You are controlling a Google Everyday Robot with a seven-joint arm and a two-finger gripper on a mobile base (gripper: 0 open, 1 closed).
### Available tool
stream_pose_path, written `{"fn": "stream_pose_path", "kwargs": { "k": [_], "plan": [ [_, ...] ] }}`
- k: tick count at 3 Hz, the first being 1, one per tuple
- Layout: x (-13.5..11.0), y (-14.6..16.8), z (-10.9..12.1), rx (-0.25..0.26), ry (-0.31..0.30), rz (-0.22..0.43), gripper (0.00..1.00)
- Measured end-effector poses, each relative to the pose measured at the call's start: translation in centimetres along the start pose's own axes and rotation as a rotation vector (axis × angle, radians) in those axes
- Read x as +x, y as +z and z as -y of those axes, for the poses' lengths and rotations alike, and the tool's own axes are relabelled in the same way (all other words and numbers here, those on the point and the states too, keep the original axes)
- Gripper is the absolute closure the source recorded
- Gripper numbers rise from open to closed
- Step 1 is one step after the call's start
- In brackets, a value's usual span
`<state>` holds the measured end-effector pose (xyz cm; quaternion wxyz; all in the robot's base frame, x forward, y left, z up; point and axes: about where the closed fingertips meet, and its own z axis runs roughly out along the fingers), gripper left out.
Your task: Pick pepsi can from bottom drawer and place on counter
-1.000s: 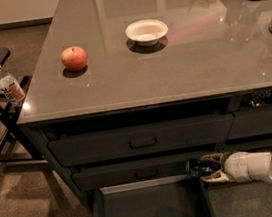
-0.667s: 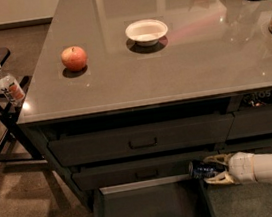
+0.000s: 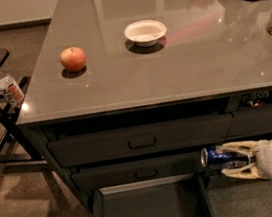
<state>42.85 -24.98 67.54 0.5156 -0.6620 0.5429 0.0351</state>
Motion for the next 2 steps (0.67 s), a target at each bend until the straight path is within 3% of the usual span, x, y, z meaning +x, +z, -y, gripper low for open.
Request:
{"fn": "stream_pose_path", "kwargs": {
  "k": [1, 2],
  "plan": [
    [-4.8, -4.5, 7.0, 0.077, -0.116, 0.011, 1.00],
    [-10.6, -8.7, 15.4, 0.183, -0.225, -0.003, 1.00]
  ]
}}
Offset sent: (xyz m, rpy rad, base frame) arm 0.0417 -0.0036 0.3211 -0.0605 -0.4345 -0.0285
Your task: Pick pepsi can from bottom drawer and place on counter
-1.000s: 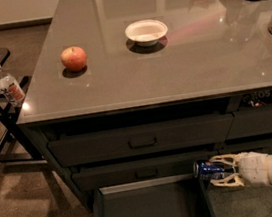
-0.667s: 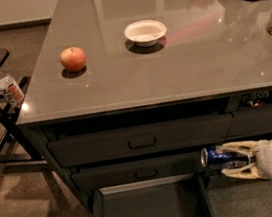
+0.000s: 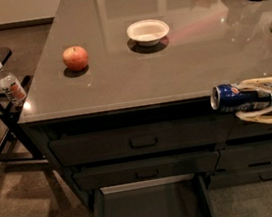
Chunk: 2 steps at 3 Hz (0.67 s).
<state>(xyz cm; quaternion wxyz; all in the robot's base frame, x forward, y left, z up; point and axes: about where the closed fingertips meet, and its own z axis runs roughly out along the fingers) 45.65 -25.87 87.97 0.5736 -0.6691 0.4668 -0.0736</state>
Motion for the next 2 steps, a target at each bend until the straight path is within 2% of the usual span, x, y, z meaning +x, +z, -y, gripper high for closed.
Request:
{"fn": "stream_pose_path", "kwargs": {
  "k": [1, 2],
  "plan": [
    [0.0, 0.0, 0.0, 0.000, 0.000, 0.000, 1.00],
    [-0.5, 0.3, 1.1, 0.003, -0.026, 0.010, 1.00]
  ]
}}
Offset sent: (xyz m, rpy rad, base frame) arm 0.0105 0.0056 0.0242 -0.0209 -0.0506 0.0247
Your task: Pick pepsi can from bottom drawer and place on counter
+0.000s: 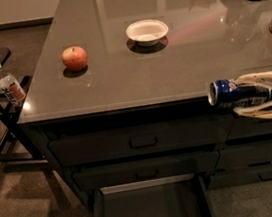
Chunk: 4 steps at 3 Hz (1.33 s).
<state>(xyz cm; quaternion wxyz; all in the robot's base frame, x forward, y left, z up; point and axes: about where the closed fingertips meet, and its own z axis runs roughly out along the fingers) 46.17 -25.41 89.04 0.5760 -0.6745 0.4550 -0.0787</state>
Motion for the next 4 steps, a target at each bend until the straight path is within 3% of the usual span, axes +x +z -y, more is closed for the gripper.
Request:
{"fn": "stream_pose_path", "kwargs": {
  "k": [1, 2, 3, 4],
  "plan": [
    [-1.4, 1.1, 4.2, 0.000, -0.079, 0.052, 1.00],
    [-3.7, 4.3, 10.0, 0.011, -0.155, 0.152, 1.00],
    [-4.9, 9.7, 13.0, -0.017, -0.173, 0.230, 1.00],
    [-5.3, 15.6, 13.0, -0.082, -0.138, 0.281, 1.00]
  ]
}}
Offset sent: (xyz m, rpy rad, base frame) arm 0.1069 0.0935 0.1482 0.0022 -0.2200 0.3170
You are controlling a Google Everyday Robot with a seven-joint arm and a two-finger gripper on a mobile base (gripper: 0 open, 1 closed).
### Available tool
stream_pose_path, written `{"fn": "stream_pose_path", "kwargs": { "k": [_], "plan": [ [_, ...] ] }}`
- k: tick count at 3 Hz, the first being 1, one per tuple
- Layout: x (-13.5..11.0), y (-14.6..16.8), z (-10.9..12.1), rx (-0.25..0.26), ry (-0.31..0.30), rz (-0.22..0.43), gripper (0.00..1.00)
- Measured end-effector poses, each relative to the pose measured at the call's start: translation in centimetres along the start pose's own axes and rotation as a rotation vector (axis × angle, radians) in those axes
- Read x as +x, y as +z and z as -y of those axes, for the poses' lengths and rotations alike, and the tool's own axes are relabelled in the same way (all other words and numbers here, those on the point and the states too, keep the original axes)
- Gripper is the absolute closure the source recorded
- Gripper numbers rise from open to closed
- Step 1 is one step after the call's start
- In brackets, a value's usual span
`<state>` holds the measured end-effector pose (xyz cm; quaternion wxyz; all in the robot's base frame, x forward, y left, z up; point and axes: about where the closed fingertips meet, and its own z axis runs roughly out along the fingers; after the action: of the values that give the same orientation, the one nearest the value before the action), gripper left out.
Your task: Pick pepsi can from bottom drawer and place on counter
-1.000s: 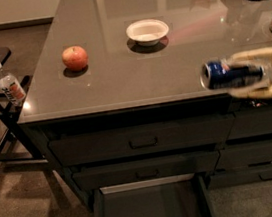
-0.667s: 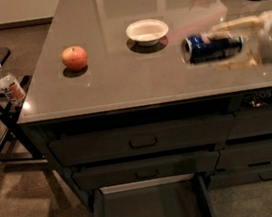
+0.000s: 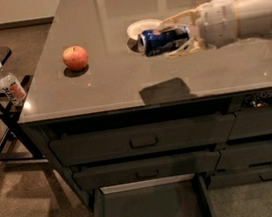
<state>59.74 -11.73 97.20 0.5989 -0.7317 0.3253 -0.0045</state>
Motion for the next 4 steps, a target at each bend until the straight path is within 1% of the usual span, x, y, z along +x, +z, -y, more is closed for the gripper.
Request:
{"fn": "stream_pose_path", "kwargs": {
  "k": [1, 2, 3, 4],
  "plan": [
    [1.5, 3.6, -0.9, -0.054, 0.068, -0.010, 1.00],
    [2.9, 5.6, -2.1, -0.088, 0.132, -0.032, 1.00],
    [3.8, 7.4, -3.3, -0.119, 0.180, -0.043, 1.00],
    [3.8, 7.4, -3.3, -0.120, 0.182, -0.043, 0.81]
  ]
}}
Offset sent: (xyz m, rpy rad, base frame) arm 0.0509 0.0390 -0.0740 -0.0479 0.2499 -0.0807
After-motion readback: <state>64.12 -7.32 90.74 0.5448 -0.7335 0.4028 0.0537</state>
